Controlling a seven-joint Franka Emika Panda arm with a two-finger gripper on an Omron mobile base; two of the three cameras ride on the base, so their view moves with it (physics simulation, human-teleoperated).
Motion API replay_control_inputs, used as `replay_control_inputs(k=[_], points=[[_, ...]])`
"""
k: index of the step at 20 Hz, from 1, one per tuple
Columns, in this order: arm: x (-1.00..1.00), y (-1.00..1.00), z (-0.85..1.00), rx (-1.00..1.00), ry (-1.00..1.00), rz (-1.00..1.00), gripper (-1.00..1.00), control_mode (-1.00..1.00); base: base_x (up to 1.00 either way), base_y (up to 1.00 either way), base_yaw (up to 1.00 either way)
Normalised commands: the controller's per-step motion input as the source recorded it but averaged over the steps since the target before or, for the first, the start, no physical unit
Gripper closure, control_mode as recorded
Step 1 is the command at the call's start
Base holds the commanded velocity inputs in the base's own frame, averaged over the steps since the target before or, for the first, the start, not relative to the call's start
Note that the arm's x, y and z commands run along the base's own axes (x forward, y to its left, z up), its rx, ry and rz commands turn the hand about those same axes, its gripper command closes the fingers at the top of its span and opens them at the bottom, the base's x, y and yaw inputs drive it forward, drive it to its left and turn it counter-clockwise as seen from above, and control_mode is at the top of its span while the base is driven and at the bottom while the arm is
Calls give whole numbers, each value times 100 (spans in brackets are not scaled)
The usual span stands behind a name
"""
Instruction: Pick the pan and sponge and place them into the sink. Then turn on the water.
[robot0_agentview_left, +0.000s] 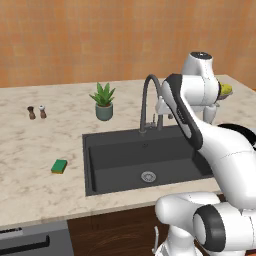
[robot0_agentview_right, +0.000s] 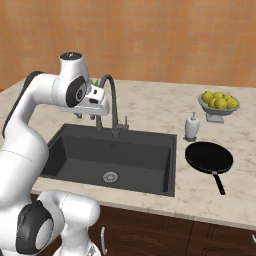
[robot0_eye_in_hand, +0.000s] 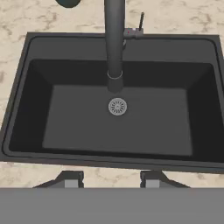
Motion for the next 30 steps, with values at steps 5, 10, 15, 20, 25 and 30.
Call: replay_control_inputs(k=[5, 10, 15, 20, 25, 30], points=[[-16, -56, -6, 0, 0, 0, -100, -100, 0, 0, 0], [-18, -81, -14, 0, 0, 0, -100, -100, 0, 0, 0], [-21, -77, -21, 0, 1, 0, -100, -100, 0, 0, 0], [-20, -81, -24, 0, 2, 0, -100, -100, 0, 0, 0], [-16, -85, -26, 0, 2, 0, -100, -100, 0, 0, 0], [-17, -81, -24, 0, 1, 0, -100, -100, 0, 0, 0]])
